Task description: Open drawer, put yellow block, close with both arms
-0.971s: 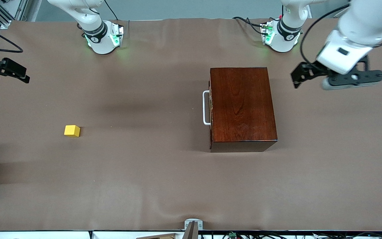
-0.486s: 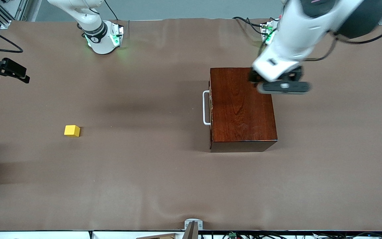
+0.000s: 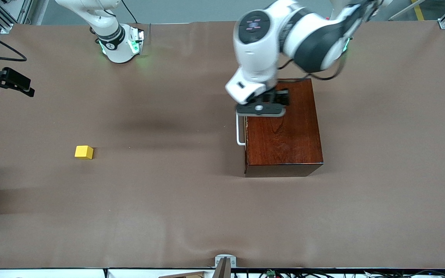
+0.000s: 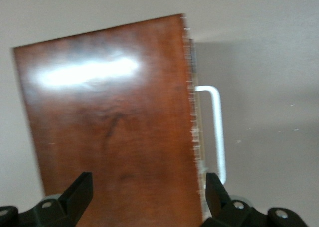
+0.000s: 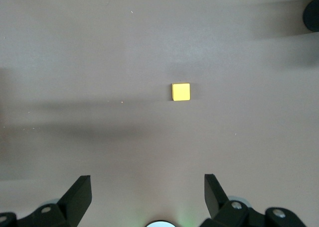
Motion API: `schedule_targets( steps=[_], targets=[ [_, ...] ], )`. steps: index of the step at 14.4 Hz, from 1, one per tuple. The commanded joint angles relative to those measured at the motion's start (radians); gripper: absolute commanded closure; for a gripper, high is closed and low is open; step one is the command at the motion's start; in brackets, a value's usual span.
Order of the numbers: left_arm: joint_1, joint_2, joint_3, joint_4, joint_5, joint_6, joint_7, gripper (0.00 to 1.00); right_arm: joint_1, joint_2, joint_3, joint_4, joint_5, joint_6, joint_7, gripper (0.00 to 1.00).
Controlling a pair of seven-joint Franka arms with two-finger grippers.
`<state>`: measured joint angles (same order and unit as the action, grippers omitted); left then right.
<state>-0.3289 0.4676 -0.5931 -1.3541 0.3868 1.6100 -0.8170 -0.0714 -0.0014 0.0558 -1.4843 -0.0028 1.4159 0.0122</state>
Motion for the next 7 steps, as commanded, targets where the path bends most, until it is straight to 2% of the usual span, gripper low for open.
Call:
schedule_targets(
  steps=[1, 4, 5, 7],
  targets=[
    [-0.123, 0.103, 0.080, 0.124, 0.041, 0.010, -0.027, 0.00, -0.010, -0.002, 0.007, 0.012, 0.017, -0.002, 0.003, 0.00],
    [-0.364, 0.138, 0.322, 0.131, 0.032, 0.074, -0.037, 0.00, -0.018, 0.009, 0.007, 0.013, 0.014, -0.002, 0.002, 0.00],
    [-0.424, 0.164, 0.375, 0.154, 0.030, 0.080, -0.043, 0.00, -0.019, 0.011, 0.007, 0.013, 0.012, -0.002, 0.002, 0.00],
    [-0.475, 0.206, 0.420, 0.173, 0.030, 0.102, -0.068, 0.00, -0.018, 0.015, 0.006, 0.013, 0.007, -0.002, 0.000, 0.00]
  ],
)
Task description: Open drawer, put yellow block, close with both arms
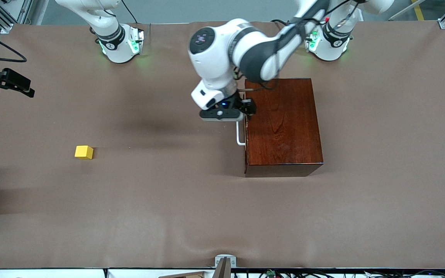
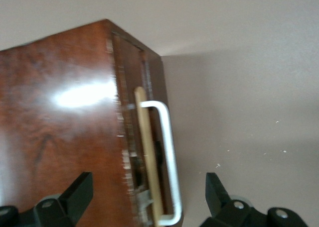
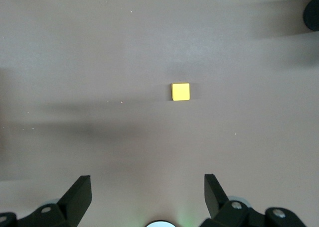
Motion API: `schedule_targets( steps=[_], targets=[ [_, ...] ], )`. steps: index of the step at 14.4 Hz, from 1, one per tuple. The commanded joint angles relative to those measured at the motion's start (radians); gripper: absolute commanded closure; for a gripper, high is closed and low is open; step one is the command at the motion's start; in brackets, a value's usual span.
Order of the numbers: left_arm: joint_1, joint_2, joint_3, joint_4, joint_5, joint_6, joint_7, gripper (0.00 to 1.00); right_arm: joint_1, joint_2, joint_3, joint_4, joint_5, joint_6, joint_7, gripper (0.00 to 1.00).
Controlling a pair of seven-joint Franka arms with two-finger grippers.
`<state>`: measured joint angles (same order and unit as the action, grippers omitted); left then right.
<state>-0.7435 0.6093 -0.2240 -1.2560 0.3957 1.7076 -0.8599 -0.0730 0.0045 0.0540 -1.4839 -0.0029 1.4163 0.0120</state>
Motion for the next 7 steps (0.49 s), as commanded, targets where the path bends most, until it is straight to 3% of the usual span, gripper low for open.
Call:
schedule_targets(
  steps=[1, 7],
  targets=[
    [-0.062, 0.070, 0.054, 0.073, 0.020, 0.016, -0.042, 0.00, -0.014, 0.014, 0.007, 0.013, 0.000, -0.002, -0.001, 0.00],
    [-0.071, 0.135, 0.051, 0.066, 0.020, 0.020, -0.135, 0.00, -0.002, 0.031, 0.009, 0.013, -0.006, 0.006, 0.000, 0.00]
  ],
)
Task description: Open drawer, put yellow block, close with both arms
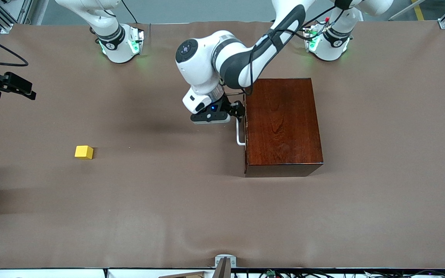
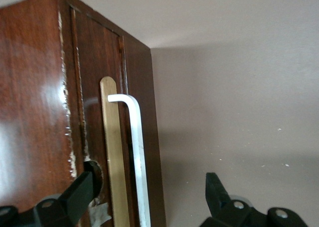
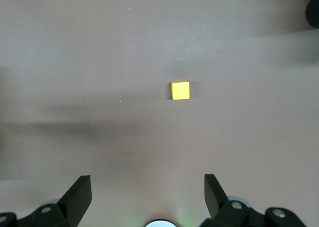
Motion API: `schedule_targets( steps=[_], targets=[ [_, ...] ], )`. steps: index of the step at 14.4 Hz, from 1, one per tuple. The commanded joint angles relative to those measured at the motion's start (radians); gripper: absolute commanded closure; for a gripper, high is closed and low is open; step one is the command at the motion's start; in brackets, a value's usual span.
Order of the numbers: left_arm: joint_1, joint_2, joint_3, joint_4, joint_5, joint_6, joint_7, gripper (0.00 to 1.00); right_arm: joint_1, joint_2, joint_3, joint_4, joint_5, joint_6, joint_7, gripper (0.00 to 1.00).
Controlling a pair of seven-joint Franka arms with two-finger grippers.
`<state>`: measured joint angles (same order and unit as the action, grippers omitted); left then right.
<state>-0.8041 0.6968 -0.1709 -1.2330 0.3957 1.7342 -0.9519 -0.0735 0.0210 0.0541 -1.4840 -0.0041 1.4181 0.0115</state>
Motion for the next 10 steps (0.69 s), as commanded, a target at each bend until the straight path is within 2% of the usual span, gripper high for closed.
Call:
schedule_targets(
  steps=[1, 4, 10],
  targets=[
    [-0.010, 0.058, -0.002, 0.043, 0.018, 0.001, -0.062, 0.00, 0.000, 0.020, 0.010, 0.013, -0.007, 0.005, 0.002, 0.00],
    [-0.012, 0.084, -0.004, 0.043, 0.018, 0.039, -0.108, 0.00, -0.008, 0.040, 0.010, 0.013, -0.008, 0.005, -0.001, 0.00],
    [-0.018, 0.107, -0.002, 0.026, 0.006, 0.031, -0.116, 0.00, -0.006, 0.099, 0.009, 0.021, -0.010, 0.081, -0.001, 0.00]
  ],
)
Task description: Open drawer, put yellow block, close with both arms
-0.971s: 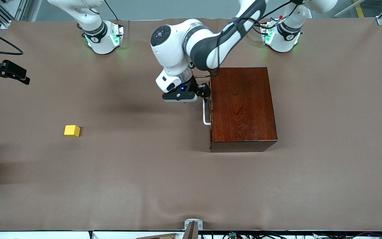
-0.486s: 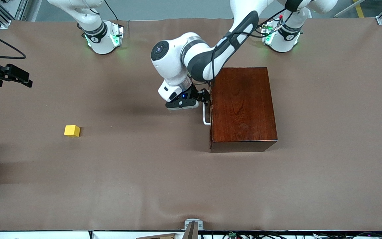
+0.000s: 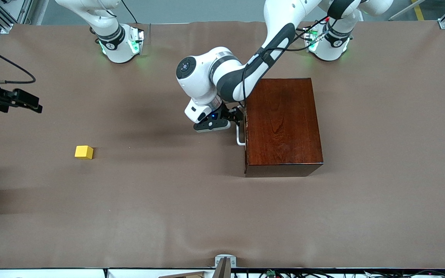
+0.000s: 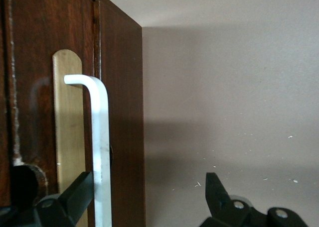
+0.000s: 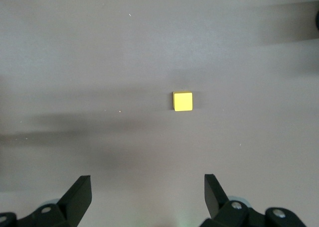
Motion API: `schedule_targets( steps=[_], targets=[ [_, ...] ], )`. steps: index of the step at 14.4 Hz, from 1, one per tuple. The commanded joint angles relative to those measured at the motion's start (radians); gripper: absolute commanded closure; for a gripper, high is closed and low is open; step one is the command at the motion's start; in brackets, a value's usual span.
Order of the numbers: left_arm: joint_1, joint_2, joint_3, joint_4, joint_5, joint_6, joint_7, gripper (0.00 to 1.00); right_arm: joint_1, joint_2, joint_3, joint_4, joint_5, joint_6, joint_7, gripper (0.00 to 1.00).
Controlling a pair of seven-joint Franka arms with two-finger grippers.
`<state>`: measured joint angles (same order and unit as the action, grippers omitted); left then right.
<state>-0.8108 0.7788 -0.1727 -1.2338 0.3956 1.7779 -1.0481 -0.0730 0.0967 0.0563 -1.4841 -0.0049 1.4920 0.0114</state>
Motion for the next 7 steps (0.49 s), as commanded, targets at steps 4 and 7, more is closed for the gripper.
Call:
schedule_targets(
  steps=[4, 7],
  targets=[
    [-0.013, 0.034, -0.001, 0.027, 0.006, -0.015, -0.020, 0.00, -0.016, 0.043, 0.007, 0.021, -0.006, 0.024, 0.001, 0.00],
    [-0.016, 0.039, -0.001, 0.031, 0.005, 0.000, -0.047, 0.00, -0.016, 0.058, 0.007, 0.021, -0.006, 0.065, -0.001, 0.00]
  ],
)
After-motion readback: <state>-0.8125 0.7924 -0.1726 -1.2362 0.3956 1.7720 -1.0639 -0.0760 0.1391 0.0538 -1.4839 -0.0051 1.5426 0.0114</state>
